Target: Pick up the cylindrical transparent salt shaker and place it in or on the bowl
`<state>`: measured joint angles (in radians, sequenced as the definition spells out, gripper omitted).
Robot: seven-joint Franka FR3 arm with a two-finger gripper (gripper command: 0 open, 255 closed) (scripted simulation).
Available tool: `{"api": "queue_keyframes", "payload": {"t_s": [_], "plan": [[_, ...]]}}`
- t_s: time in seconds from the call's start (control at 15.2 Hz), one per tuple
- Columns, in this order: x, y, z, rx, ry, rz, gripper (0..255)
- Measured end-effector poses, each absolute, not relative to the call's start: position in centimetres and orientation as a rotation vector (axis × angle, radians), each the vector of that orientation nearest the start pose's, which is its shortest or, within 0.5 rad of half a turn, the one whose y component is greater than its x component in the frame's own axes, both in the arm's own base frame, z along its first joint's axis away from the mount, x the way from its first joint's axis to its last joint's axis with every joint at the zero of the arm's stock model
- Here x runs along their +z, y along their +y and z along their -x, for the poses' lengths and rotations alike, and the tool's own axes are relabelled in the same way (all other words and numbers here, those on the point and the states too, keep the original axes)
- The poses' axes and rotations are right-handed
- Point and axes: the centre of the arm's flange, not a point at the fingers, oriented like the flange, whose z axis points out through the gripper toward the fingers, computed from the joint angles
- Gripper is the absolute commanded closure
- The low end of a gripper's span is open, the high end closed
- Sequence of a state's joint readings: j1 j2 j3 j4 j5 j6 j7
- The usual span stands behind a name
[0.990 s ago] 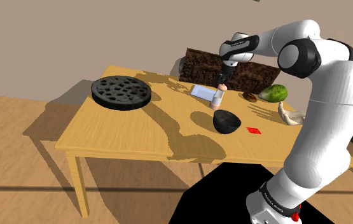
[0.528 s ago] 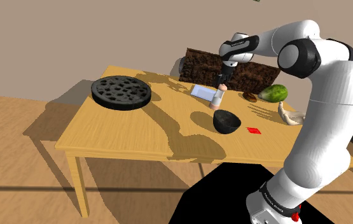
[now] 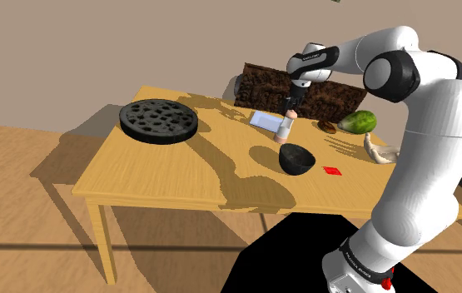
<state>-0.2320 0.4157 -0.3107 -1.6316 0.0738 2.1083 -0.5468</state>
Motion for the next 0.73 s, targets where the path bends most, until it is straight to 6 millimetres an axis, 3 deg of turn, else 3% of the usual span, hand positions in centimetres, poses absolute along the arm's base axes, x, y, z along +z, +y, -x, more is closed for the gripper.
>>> {"api": "queue_keyframes", "payload": {"t_s": [0.26,0.73], "plan": [[40.5,-32.5,-59.2,-0.064,0.002,3.232,255],[44.2,-32.4,-59.2,-0.064,0.002,3.233,255]]}}
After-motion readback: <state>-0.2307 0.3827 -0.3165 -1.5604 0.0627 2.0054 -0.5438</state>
